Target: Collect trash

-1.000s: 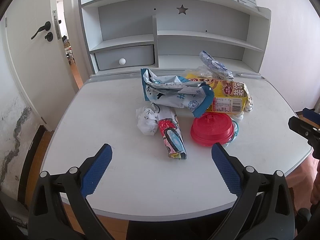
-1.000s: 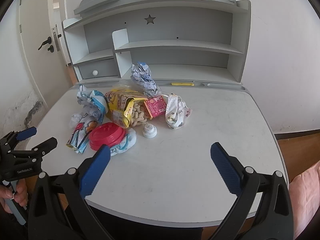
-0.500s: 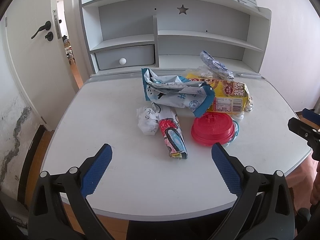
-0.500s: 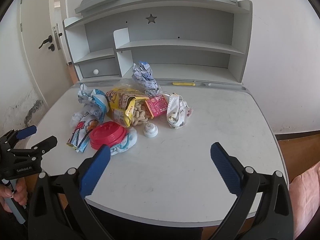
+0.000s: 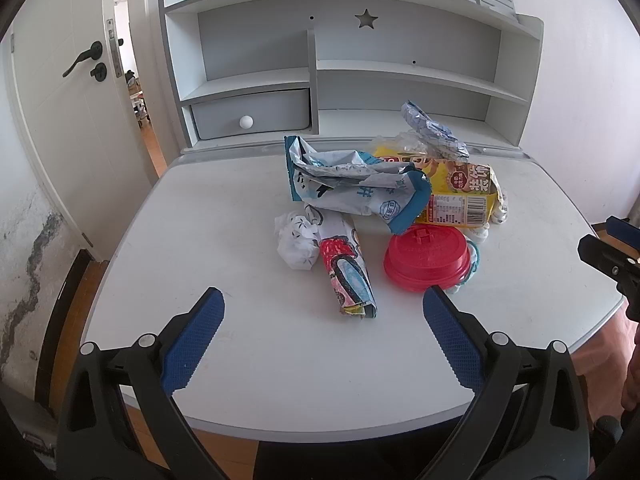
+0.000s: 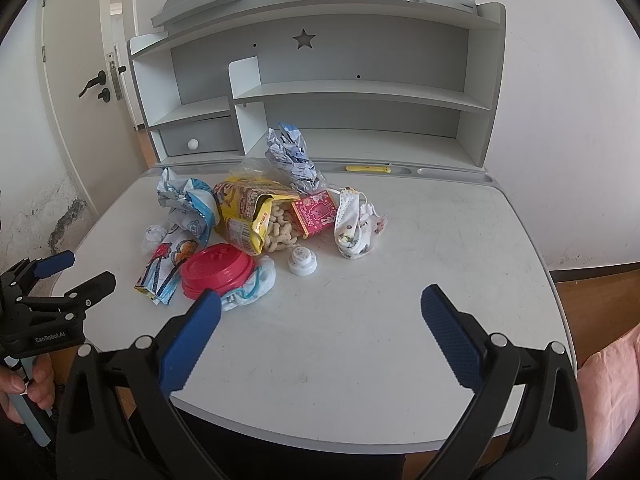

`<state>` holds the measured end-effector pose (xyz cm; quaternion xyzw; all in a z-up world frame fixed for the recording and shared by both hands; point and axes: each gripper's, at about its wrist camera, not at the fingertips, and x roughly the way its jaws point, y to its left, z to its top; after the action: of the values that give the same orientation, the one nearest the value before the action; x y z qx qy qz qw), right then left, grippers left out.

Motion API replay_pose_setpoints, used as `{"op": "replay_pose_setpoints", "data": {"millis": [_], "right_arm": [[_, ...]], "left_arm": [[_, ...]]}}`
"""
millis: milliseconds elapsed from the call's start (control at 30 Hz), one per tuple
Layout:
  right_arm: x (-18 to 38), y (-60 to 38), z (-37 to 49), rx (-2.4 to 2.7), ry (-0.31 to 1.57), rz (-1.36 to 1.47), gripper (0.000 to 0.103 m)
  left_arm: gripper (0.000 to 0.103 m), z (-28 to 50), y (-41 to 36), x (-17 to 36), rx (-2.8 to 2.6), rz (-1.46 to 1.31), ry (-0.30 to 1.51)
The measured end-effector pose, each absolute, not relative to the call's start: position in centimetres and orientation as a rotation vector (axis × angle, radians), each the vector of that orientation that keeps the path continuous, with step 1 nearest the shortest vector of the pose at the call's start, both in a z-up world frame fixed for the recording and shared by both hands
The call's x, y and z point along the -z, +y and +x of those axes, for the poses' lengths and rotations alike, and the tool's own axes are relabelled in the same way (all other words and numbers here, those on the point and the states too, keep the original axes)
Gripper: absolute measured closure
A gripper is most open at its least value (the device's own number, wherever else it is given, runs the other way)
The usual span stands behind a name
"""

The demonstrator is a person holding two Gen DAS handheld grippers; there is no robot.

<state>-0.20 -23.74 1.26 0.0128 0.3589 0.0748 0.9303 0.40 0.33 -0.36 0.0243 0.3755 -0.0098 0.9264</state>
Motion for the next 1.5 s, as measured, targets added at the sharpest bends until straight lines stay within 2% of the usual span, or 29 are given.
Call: {"op": "replay_pose_setpoints", "data": {"millis": [733,1167,1267,1367,1400,1433,1500], "right_arm": [[-1.2,-23.8,-0.2,-0.154,0.737,0.026,0.006],[1.2,-24.0,1.5,-0.218,0.798,0.031,0.006],[1.0,-23.1,1.7,-0.271,0.797,0.018,0.006],[0.2,-21.5,2.3,-0.344,0.796,-0.011,0.006],[-0.1,-20.7,2.6,-0.374,0.798,-0.031,0.006],[-0.5,-19.8,3.0,-0.413,0.799,-0.054,0.008],[-1.3,-17.5,4.3,-0.480,0.799,-0.109,0.015]], "left_arm": [[0.006,1.1,1.7,1.1,0.005,0.023,0.782],[0.007,9.9,5.6,4.3,0.050,-0.025,0.894],[0.021,11.3,6.0,4.8,0.069,-0.039,0.905],[0.040,12.1,6.0,5.7,0.090,-0.035,0.932],[0.050,12.5,6.1,6.1,0.111,-0.037,0.950],[0.067,12.6,6.2,6.3,0.124,-0.041,0.957],[0.074,12.7,6.5,6.7,0.151,-0.059,0.968]]}}
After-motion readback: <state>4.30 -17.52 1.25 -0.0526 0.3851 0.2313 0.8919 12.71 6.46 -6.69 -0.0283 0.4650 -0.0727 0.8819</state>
